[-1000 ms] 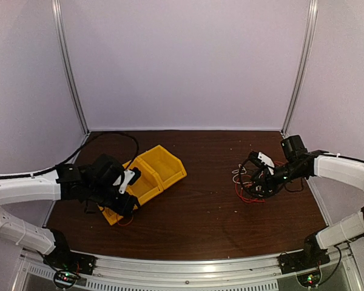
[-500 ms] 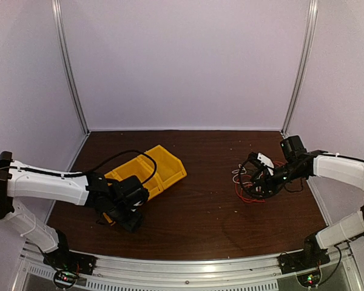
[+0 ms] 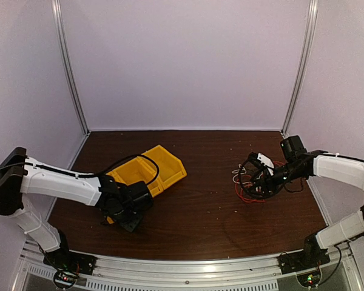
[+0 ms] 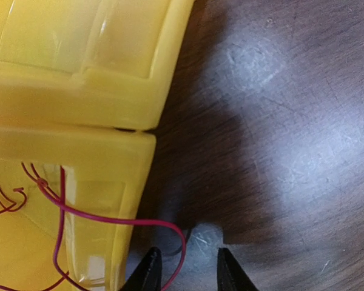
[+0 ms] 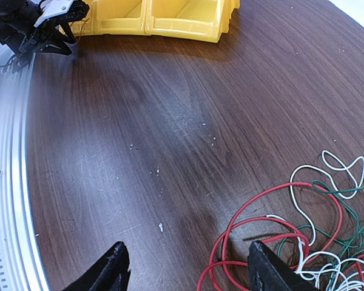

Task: Untangle the cables
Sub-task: Adjust the untangled cable in the bin.

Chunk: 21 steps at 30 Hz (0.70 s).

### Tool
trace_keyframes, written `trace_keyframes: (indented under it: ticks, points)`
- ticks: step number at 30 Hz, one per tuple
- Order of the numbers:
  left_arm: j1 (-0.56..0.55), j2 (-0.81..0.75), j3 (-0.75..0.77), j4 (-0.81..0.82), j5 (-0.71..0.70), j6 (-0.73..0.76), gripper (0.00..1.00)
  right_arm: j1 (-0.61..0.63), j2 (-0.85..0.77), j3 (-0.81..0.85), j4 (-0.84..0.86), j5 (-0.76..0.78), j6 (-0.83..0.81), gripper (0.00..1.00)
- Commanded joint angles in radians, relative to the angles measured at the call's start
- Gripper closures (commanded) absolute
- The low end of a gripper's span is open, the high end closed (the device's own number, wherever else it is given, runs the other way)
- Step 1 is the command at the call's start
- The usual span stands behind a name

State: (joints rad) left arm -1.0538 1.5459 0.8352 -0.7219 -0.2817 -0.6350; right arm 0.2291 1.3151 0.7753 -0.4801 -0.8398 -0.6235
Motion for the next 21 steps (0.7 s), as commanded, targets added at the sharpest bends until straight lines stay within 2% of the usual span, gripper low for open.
trace_keyframes:
  ticks: [1, 5, 12, 21]
  points:
    - [-0.003, 0.022, 0.023, 0.022, -0.039, 0.016, 0.76, 0.001, 0.001, 0.019, -0.012, -0.001, -0.007, 0.32]
    - [-0.003, 0.026, 0.025, 0.022, -0.066, 0.026, 0.88, 0.002, 0.001, 0.019, -0.013, 0.0, -0.005, 0.32]
    - [-0.003, -0.01, 0.047, -0.02, -0.089, 0.03, 1.0, 0.001, -0.001, 0.021, -0.009, -0.002, -0.001, 0.32]
    - [-0.001, -0.097, 0.122, -0.101, -0.141, 0.032, 1.0, 0.001, 0.0, 0.021, -0.009, -0.003, -0.001, 0.32]
